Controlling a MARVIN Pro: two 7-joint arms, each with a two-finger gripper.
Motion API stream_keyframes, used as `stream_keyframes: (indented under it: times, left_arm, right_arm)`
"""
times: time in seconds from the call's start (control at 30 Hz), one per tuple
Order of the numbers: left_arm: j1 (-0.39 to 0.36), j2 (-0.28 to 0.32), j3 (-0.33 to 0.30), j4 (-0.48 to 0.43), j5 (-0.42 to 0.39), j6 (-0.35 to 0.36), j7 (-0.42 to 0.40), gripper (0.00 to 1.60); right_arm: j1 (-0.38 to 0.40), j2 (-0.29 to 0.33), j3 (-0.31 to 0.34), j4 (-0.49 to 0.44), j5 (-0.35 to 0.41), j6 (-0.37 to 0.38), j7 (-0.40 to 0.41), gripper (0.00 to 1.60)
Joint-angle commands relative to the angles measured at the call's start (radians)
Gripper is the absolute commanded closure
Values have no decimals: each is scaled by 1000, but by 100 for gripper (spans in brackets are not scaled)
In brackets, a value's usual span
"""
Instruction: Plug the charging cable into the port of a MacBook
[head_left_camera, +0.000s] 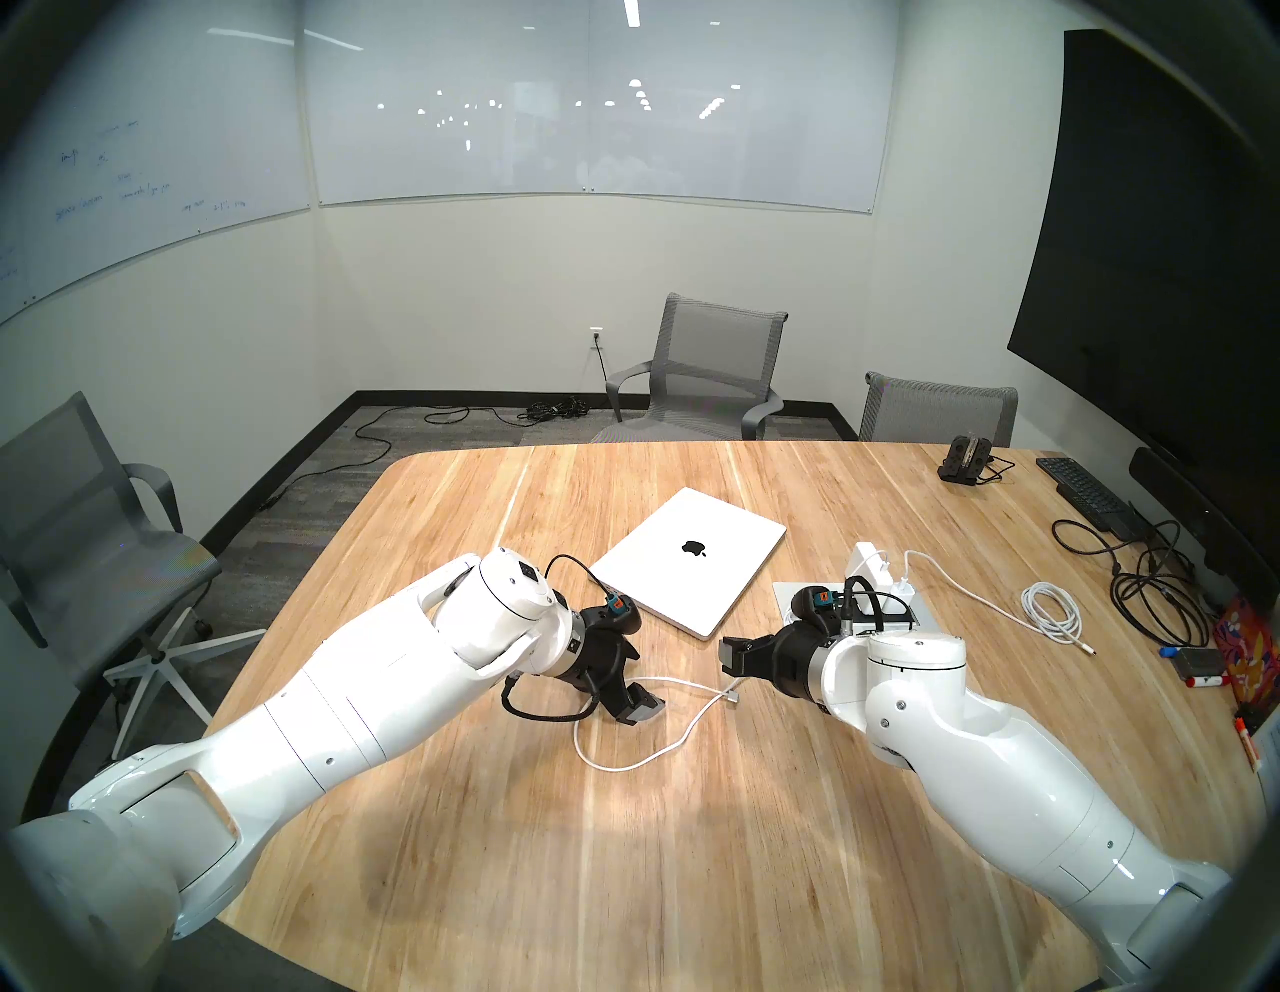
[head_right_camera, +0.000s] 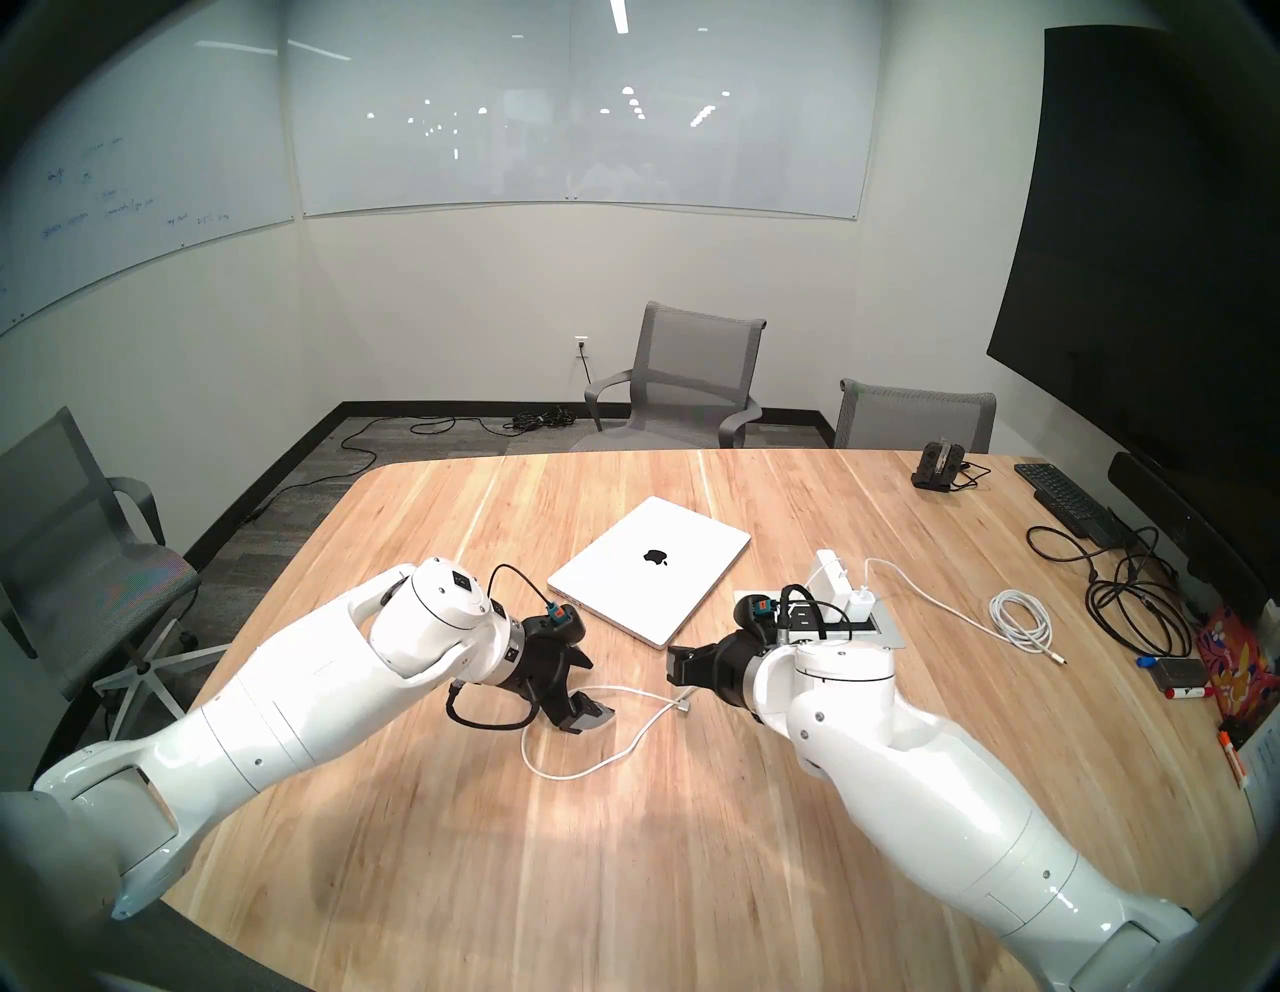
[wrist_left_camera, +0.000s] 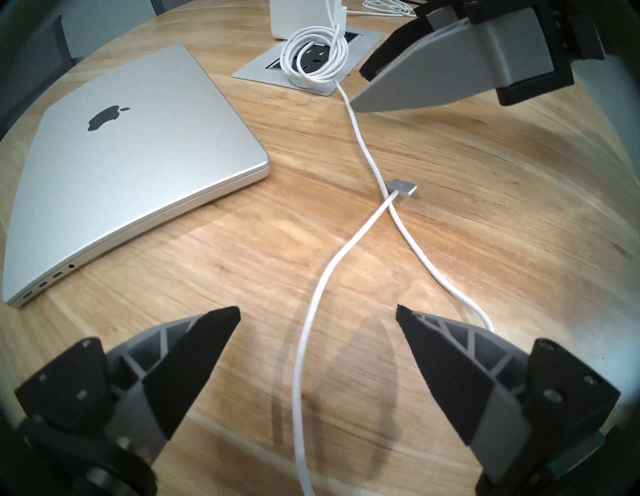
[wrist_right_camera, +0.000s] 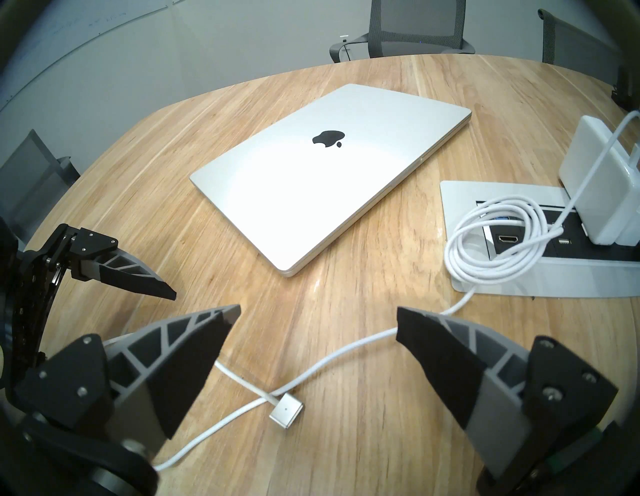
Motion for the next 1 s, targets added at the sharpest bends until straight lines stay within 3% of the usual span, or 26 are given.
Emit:
stream_keyframes:
  times: [0.0,0.17,0.2,0.23,0.37,0.43,0.47,0.87,0.97]
  left_arm:
    - [-21,-4,-4,12,5,-13,-3,0]
    - [-24,-2,0,11,5,-13,-6,6]
    - [-24,-2,0,9,5,-13,-7,21]
    - [-24,-2,0,9,5,-13,-7,21]
    - [-24,0,0,3,7,-11,-7,55]
    - [-24,1,1,1,8,-10,-10,63]
    - [-24,1,2,-1,9,-10,-12,84]
    - [-12,12,-5,-24,7,-5,-15,84]
    - [-7,18,-8,-35,5,-3,-15,104]
  right_arm:
    - [6,-1,1,-16,-1,0,0,0]
    - [6,-1,1,-16,-1,0,0,0]
    - [6,-1,1,-16,-1,0,0,0]
    - [6,-1,1,-16,-1,0,0,0]
    - [6,-1,1,-16,-1,0,0,0]
    - [6,-1,1,-16,-1,0,0,0]
    - [6,-1,1,-16,-1,0,0,0]
    - [6,-1,1,-16,-1,1,0,0]
    - [6,-1,1,-16,-1,1,0,0]
